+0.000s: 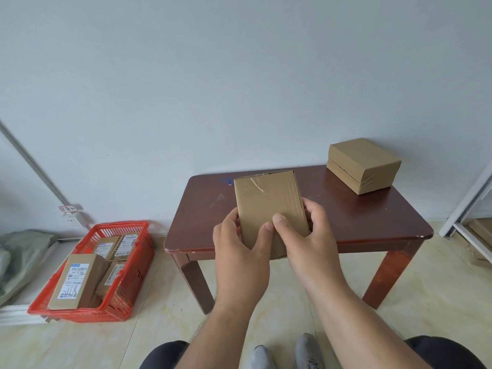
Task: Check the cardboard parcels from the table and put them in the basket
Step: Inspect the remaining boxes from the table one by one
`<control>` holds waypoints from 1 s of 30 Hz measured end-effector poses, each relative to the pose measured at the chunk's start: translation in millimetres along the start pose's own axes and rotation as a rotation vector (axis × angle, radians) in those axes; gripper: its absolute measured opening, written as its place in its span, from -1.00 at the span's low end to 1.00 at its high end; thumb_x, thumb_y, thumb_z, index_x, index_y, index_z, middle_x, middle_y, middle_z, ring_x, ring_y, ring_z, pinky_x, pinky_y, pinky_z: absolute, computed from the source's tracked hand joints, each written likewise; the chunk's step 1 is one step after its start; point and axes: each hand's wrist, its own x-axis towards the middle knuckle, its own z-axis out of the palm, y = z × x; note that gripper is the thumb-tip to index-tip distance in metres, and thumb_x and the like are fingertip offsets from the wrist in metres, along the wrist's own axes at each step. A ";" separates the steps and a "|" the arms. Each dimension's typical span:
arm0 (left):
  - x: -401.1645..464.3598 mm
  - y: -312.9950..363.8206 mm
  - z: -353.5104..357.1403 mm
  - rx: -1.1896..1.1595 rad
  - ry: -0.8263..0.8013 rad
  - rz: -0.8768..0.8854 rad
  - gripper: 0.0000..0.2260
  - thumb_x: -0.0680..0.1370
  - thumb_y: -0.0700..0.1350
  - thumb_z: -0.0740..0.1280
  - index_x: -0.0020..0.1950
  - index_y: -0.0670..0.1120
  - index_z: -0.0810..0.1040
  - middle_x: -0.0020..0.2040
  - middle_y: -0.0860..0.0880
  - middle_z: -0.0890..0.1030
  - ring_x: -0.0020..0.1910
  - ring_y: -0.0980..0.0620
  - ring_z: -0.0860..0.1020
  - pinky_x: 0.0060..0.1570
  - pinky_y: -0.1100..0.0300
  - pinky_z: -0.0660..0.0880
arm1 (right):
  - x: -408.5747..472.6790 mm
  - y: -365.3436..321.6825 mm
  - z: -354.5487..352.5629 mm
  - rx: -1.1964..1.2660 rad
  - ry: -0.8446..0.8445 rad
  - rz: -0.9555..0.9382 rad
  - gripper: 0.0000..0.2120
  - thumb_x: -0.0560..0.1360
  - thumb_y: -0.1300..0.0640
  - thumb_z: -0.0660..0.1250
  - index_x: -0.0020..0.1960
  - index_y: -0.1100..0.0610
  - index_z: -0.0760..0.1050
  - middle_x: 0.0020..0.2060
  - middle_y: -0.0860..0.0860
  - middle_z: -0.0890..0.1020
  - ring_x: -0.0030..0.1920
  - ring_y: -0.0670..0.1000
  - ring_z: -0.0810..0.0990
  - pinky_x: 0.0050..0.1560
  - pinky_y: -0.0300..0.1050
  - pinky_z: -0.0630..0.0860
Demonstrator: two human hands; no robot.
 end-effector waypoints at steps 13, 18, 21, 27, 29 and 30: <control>7.1 5.7 -2.2 -0.050 0.055 -0.022 -0.72 0.55 0.11 0.51 0.12 0.16 0.44 0.09 0.19 0.62 -0.02 0.39 0.58 -0.21 0.46 0.51 | -4.7 -0.7 -0.5 0.038 -0.035 -0.019 -0.63 0.53 0.04 0.54 0.26 -0.16 0.50 0.05 -0.23 0.69 0.00 -0.24 0.68 0.01 -0.11 0.65; 2.6 1.2 -1.2 -0.013 0.053 -0.015 -0.66 0.52 0.15 0.53 0.16 0.22 0.44 0.15 0.18 0.60 0.10 0.24 0.61 -0.16 0.35 0.58 | 0.9 -0.3 0.1 0.060 -0.013 0.007 -0.55 0.48 -0.16 0.55 0.31 -0.16 0.53 0.12 -0.14 0.70 0.09 -0.16 0.69 0.17 0.10 0.67; 5.8 3.2 -3.5 -0.010 0.065 0.002 -0.65 0.52 0.16 0.52 0.22 0.22 0.47 0.16 0.22 0.61 0.13 0.26 0.60 -0.07 0.35 0.55 | -0.8 2.3 2.2 0.034 -0.042 -0.005 -0.41 0.36 -0.34 0.48 0.35 -0.22 0.54 0.22 -0.11 0.67 0.21 -0.08 0.67 0.22 0.13 0.65; 11.3 6.6 -8.0 0.047 0.047 0.028 -0.72 0.55 0.19 0.47 0.22 0.31 0.51 0.13 0.26 0.49 0.15 0.26 0.54 0.01 0.33 0.45 | -3.5 5.0 2.7 0.051 -0.061 0.008 -0.51 0.40 -0.27 0.52 0.30 -0.23 0.54 0.19 -0.13 0.68 0.15 -0.10 0.69 0.17 0.12 0.67; 6.8 5.4 -7.3 0.034 0.040 0.021 -0.67 0.55 0.17 0.47 0.28 0.28 0.51 0.15 0.29 0.47 0.15 0.29 0.53 0.00 0.36 0.44 | -1.9 3.2 1.6 0.063 -0.050 0.019 -0.63 0.49 -0.16 0.55 0.25 -0.19 0.55 0.08 -0.16 0.72 0.06 -0.14 0.71 0.12 0.09 0.68; 4.8 4.4 -6.9 0.032 0.037 0.020 -0.65 0.55 0.17 0.47 0.30 0.26 0.51 0.16 0.30 0.47 0.16 0.30 0.52 0.00 0.37 0.44 | -1.1 2.3 1.3 0.065 -0.040 0.016 -0.67 0.51 -0.11 0.55 0.22 -0.17 0.55 0.04 -0.18 0.72 0.03 -0.16 0.70 0.10 0.05 0.67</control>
